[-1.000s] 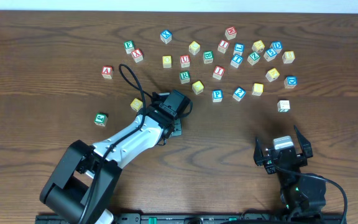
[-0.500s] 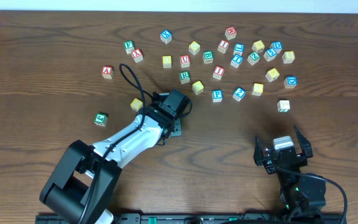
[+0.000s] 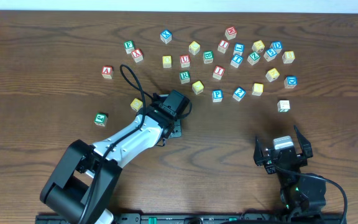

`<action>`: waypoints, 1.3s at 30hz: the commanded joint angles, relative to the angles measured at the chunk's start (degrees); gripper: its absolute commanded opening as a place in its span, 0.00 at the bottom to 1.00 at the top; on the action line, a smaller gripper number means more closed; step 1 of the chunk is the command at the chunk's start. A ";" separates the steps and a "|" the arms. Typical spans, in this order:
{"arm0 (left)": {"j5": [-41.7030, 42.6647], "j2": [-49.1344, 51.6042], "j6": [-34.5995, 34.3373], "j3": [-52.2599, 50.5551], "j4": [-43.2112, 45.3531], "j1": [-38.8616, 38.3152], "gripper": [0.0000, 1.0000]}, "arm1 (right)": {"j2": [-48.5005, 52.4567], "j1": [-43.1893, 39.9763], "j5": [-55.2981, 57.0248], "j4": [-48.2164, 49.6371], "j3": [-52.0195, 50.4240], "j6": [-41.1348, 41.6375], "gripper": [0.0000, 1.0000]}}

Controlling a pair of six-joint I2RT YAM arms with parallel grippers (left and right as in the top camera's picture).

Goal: Spell out NEURIPS
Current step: 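Open the left gripper and release the red U block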

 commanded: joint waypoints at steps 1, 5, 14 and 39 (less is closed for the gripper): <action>1.22 1.16 0.44 -0.63 -0.72 0.20 0.33 | -0.37 -0.76 -0.11 -0.13 -0.11 0.74 0.99; 1.84 1.16 1.44 -0.15 -0.72 0.20 0.34 | -0.37 -0.76 -0.11 -0.13 -0.11 0.72 0.99; 1.81 1.16 1.44 0.15 -0.52 0.20 0.35 | -0.37 -0.76 -0.11 -0.13 -0.11 0.72 0.99; 0.46 1.14 2.82 0.96 0.74 0.24 0.39 | -0.37 -0.76 -0.11 -0.13 -0.11 0.74 0.99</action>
